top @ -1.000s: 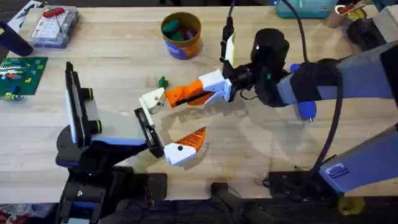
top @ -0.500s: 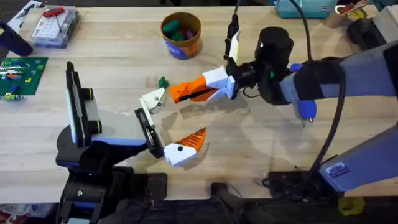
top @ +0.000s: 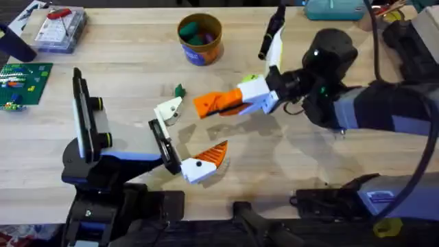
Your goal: Pick up the gripper from the table and insert it into the empty holder that is missing its gripper. Then pick up a screw, insert it into the mounting hole, and use the screwdriver to tighten it. Finally, clean up the table by picking up the vegetable and placing it into the bucket.
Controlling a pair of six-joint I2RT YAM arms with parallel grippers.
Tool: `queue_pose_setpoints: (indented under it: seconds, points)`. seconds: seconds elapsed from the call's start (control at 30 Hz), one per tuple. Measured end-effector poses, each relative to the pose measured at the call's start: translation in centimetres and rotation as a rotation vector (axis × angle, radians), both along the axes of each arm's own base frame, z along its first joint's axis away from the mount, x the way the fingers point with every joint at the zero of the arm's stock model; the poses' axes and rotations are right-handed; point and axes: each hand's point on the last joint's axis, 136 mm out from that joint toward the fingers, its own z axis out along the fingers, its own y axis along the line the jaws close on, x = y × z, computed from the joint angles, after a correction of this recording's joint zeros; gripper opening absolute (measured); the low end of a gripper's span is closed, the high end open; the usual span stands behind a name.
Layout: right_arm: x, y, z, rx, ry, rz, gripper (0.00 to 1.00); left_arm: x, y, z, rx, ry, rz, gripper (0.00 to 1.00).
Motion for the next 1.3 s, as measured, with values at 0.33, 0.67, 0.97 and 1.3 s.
queue_pose_setpoints:
  seconds: [0.33,0.67,0.97,1.3]
  points:
    - [-3.1,0.2,-2.6,-0.029,0.035,0.053,0.017,0.0,0.0,0.0,0.0,0.0,0.0,0.987]
    - [-3.2,1.2,-2.8,-0.041,0.035,0.064,0.017,0.0,0.0,0.0,0.0,0.0,0.0,0.987]
    - [-1.2,2.3,-3.1,-0.06,0.06,0.045,0.017,0.0,0.0,0.0,0.0,0.0,0.0,0.986]
    - [-0.3,3.0,-2.2,-0.05,0.036,0.034,0.017,0.0,0.0,0.0,0.0,0.0,0.0,0.986]
